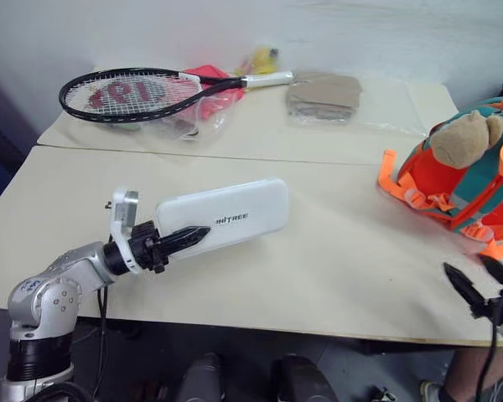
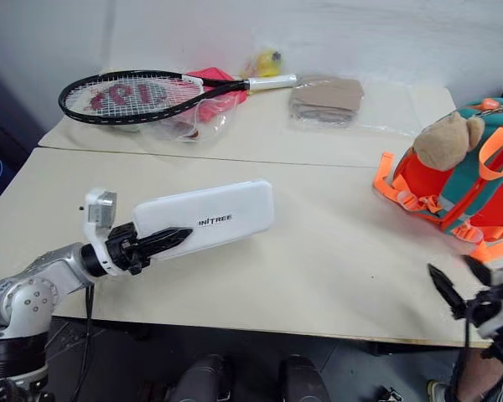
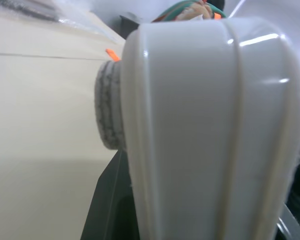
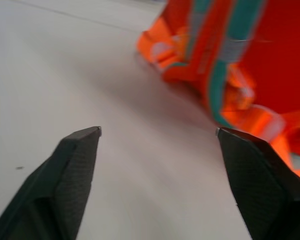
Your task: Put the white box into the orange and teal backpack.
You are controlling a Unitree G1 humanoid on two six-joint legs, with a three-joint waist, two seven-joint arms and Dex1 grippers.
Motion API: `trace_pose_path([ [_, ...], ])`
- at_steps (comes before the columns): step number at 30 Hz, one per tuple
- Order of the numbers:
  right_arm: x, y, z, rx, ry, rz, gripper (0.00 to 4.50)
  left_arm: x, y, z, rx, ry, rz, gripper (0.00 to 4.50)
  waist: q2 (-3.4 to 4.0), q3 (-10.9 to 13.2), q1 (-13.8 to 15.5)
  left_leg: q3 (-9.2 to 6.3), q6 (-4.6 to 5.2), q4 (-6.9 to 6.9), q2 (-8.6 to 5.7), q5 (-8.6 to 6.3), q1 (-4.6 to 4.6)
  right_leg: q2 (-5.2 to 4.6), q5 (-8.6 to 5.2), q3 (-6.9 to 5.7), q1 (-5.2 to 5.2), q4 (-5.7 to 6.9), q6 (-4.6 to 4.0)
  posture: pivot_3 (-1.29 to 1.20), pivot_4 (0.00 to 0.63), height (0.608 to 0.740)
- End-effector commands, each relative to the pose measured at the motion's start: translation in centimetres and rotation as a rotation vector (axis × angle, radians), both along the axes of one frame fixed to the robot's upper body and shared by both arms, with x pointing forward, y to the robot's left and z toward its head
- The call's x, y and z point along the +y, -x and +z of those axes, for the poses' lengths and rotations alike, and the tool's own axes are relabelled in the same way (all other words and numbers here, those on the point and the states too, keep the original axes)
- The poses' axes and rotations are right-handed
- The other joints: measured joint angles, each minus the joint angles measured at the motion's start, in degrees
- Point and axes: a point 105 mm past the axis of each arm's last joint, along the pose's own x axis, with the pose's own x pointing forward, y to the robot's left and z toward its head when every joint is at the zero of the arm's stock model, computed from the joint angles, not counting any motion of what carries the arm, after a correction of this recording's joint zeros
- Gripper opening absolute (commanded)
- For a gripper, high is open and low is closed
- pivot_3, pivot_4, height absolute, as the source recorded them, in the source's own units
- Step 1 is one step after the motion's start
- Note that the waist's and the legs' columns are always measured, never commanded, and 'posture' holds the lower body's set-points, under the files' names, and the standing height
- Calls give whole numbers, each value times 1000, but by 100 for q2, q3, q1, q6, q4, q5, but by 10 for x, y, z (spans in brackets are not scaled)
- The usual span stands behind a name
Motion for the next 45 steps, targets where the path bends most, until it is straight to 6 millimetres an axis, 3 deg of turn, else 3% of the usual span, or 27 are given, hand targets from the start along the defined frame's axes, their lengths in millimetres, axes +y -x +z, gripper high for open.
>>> trace_pose_path([
  [1,-14,-13,25,-103,39,-22,4480,-1,6,15,-94,-2,-45,1241,1,1,-55,0,0,-2,0,1,0,0,0,0,-1,1,0,0,150,740],
  [8,8,-93,56,-164,-40,158,4480,-6,11,19,-116,-14,-79,1241,16,5,-121,9,-1,-10,4,9,5,4,0,9,-13,14,1,0,150,740],
  [12,18,-125,65,-152,-32,235,4480,-1,11,25,-119,16,-19,1241,18,6,-87,8,-1,-7,4,11,-4,4,0,8,-21,18,1,0,150,740],
  [15,24,-142,71,-157,-27,271,3879,5,12,29,-122,33,24,1241,18,6,-57,7,2,0,4,10,-9,3,0,6,-22,13,1,0,150,740],
  [20,62,-157,85,-225,-65,433,2166,20,8,43,-119,110,120,1241,17,7,-82,7,7,16,7,8,-11,2,1,6,-17,14,3,0,150,740],
  [24,108,-153,93,-233,-131,622,973,37,-1,48,-103,179,213,1241,17,7,-128,6,4,14,10,9,-10,4,1,5,-20,22,3,0,150,740],
  [27,186,-129,103,-226,-199,924,266,54,-12,45,-87,205,301,1241,17,7,-188,6,2,13,11,10,-10,4,1,5,-24,29,3,0,150,740],
  [30,235,-96,110,-189,-268,1145,64,62,-19,42,-82,201,347,1241,16,7,-209,6,-11,-8,16,16,-12,8,1,5,-39,33,3,0,150,740],
  [33,265,-57,116,-132,-356,1350,63,68,-24,40,-77,195,374,1241,16,8,-176,6,-17,-18,15,20,-42,7,1,5,-79,46,2,0,150,740],
  [36,278,-18,112,-15,-358,1516,63,71,-24,39,-82,176,372,1241,15,7,-153,-1,-13,-10,12,20,-82,3,1,0,-110,56,2,0,150,740],
  [39,271,1,104,117,-366,1566,62,71,-17,48,-115,176,347,1241,5,10,-139,-9,5,5,6,10,-103,-5,1,-5,-114,48,2,0,150,740],
  [41,262,0,98,171,-352,1539,62,71,-12,54,-133,170,330,1241,1,9,-116,-11,20,14,2,1,-107,-11,2,-8,-109,39,3,0,150,740],
  [45,249,-22,96,173,-326,1397,62,77,5,78,-195,176,307,1241,-9,13,-124,-11,35,46,4,-10,-109,-11,2,-7,-104,28,4,0,150,740],
])
